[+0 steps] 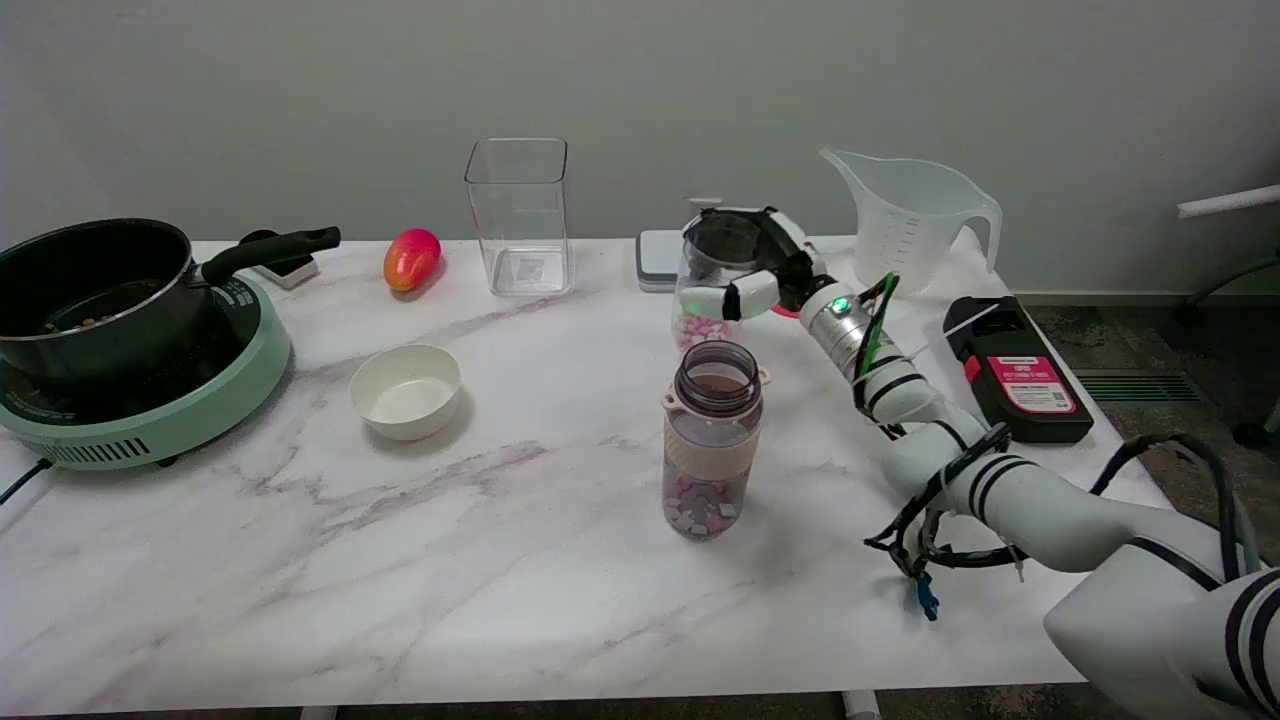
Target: Pour the contents of the measuring cup into the bottle.
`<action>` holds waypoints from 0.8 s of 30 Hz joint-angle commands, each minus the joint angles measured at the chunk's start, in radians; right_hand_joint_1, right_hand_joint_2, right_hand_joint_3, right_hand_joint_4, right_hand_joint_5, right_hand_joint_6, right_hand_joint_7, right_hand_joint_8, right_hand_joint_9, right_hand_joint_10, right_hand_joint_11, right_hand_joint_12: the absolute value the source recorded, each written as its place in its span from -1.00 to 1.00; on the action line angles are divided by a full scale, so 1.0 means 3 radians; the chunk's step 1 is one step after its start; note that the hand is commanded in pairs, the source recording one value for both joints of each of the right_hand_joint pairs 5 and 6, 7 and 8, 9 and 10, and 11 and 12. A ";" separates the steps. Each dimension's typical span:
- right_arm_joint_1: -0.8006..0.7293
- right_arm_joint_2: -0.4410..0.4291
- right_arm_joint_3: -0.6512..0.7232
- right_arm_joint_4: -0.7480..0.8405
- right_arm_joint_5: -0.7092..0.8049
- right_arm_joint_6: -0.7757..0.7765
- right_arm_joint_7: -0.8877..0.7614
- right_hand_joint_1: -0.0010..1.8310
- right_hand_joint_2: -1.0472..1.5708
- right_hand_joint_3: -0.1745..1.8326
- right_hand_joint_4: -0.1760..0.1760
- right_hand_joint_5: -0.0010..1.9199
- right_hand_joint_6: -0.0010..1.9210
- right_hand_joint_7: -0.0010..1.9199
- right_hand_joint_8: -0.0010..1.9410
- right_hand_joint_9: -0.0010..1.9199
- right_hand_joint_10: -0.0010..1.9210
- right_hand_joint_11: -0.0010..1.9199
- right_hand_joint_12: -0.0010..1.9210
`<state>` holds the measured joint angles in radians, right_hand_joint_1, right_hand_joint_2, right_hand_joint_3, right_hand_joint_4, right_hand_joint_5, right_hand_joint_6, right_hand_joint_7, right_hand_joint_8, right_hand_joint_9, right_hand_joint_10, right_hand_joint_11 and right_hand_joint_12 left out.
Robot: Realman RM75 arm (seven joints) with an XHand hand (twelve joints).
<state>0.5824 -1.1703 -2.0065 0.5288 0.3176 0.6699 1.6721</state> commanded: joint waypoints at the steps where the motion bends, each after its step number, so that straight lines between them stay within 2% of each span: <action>1: -0.0799 0.0786 0.0814 0.1334 0.0012 0.0024 0.0029 0.67 0.19 0.02 0.00 0.40 0.40 0.40 0.38 0.29 0.29 0.09 0.09; 8: -0.1754 0.0955 0.1733 0.2235 0.0093 -0.0235 0.0029 0.68 0.24 0.01 0.00 0.45 0.45 0.43 0.42 0.32 0.32 0.13 0.13; 17: -0.2699 0.0816 0.2612 0.2836 0.0129 -0.0250 0.0029 0.68 0.26 -0.01 0.00 0.48 0.48 0.45 0.43 0.33 0.33 0.14 0.14; 24: -0.3172 0.0764 0.3033 0.3207 0.0129 -0.0283 0.0036 0.67 0.29 -0.04 0.00 0.50 0.50 0.46 0.45 0.34 0.34 0.16 0.16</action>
<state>0.0653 -0.9585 -1.5018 1.1220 0.3392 0.6284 1.6784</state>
